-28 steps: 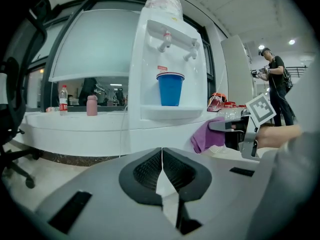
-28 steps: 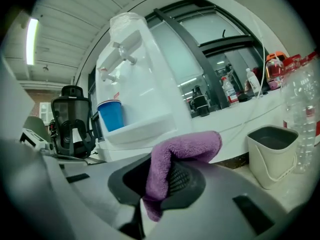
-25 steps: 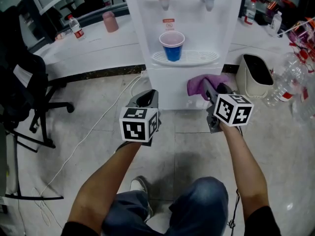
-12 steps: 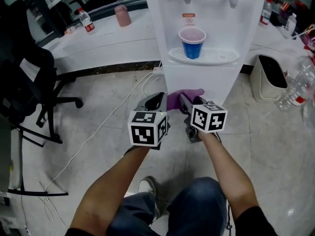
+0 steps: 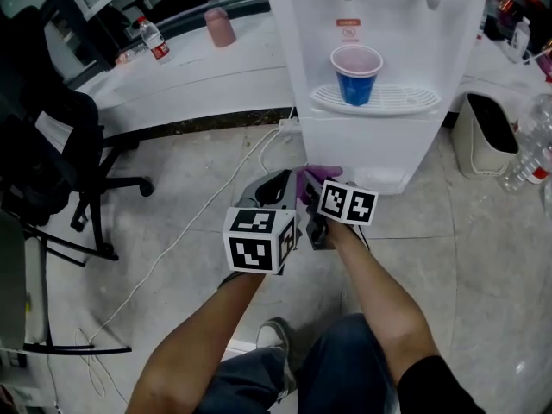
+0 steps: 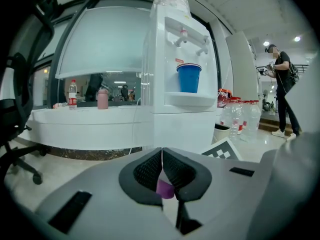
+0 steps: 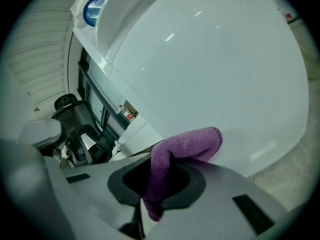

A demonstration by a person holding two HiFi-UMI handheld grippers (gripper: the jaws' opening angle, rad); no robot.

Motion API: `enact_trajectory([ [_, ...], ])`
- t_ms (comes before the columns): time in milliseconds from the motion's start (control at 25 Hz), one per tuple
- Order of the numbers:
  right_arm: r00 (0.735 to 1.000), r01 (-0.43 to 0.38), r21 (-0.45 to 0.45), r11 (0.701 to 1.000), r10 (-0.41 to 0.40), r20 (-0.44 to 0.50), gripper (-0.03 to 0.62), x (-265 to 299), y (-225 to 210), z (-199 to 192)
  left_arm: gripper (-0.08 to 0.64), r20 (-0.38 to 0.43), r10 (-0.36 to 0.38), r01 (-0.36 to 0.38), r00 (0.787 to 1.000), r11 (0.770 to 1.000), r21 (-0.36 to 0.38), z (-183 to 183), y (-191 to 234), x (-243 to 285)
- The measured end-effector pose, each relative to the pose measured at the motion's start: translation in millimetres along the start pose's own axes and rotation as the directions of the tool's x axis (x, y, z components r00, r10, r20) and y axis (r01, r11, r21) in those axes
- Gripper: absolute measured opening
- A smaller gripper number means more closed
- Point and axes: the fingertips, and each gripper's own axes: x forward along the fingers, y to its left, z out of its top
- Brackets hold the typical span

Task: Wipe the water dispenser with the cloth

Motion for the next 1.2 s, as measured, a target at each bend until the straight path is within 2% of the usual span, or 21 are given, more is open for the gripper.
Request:
enact_trajectory([
  [80,1.000,-0.002,0.049,0.999,0.001,0.020,0.046,7,-3,1,0.028,-0.002,-0.003,0.003,1.000,1.000,0.002,-1,3,0],
  [200,0.999,0.006,0.073,0.997,-0.009,0.037,0.046,7,-10,5,0.028,-0.005,-0.006,0.006,1.000,1.000,0.003,-3,5,2],
  [360,0.999,0.023,0.060,0.998,-0.026,0.047,0.046,-3,-20,14,0.028,-0.011,-0.020,0.020,1.000,1.000,-0.003,-5,-1,7],
  [640,0.996,0.074,0.005,0.997,-0.074,0.053,0.046,-29,-47,25,0.028,-0.019,-0.070,0.070,0.997,0.997,0.035,-5,-26,19],
  [1200,0.977,0.185,0.008,0.983,-0.185,0.104,0.046,-93,-122,54,0.028,-0.043,-0.127,0.130,0.991,0.988,0.077,-6,-77,47],
])
